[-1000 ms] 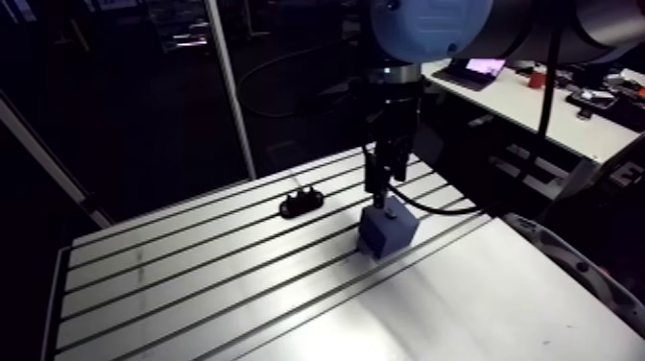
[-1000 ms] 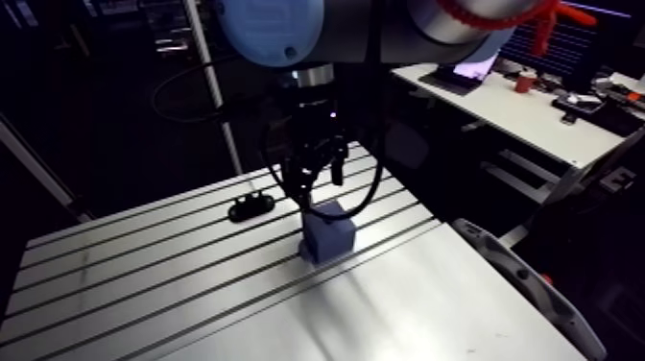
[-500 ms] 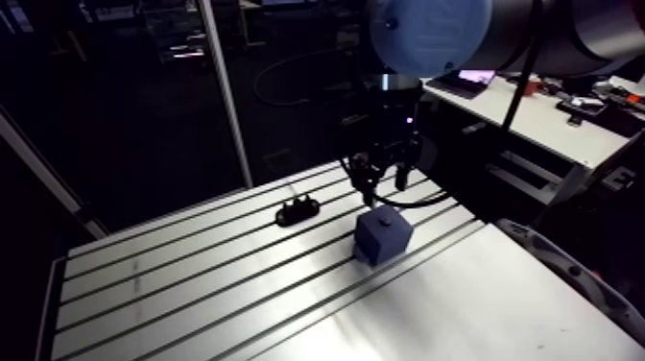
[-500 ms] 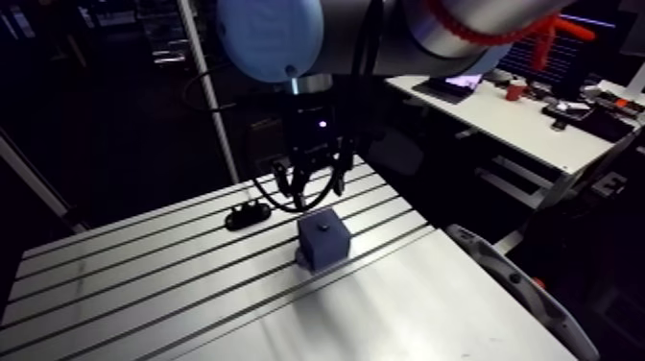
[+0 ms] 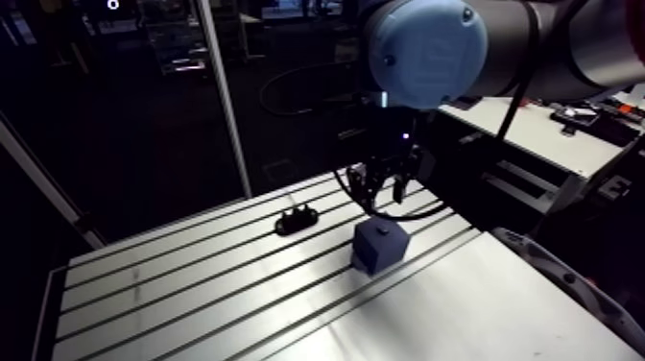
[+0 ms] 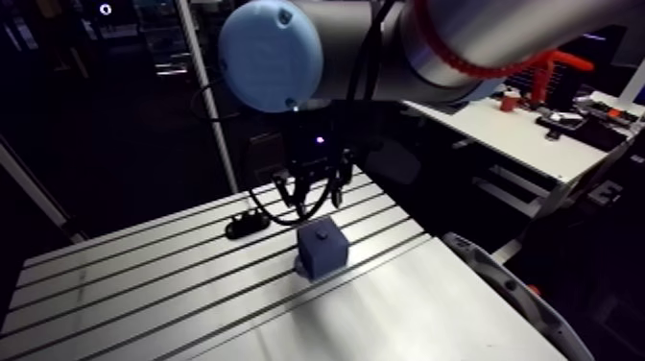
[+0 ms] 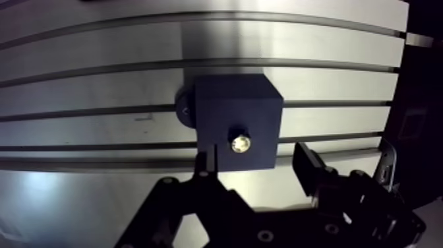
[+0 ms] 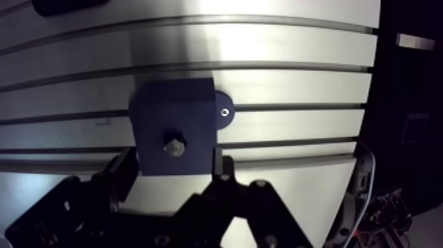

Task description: Pick up the M10 bolt and insert it into the hex recess until seated.

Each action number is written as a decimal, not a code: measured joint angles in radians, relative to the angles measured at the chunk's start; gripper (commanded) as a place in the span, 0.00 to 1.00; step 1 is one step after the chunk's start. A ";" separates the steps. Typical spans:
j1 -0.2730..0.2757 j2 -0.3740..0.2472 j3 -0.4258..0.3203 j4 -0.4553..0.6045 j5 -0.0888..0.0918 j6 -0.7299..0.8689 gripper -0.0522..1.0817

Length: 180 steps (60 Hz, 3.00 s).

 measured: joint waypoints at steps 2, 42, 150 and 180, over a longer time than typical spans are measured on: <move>0.000 -0.002 0.002 -0.001 0.000 -0.001 0.38; -0.003 -0.012 0.055 -0.037 -0.002 -0.011 0.48; -0.021 0.013 0.068 -0.064 0.031 -0.034 0.53; -0.020 0.027 0.070 -0.085 0.032 -0.035 0.56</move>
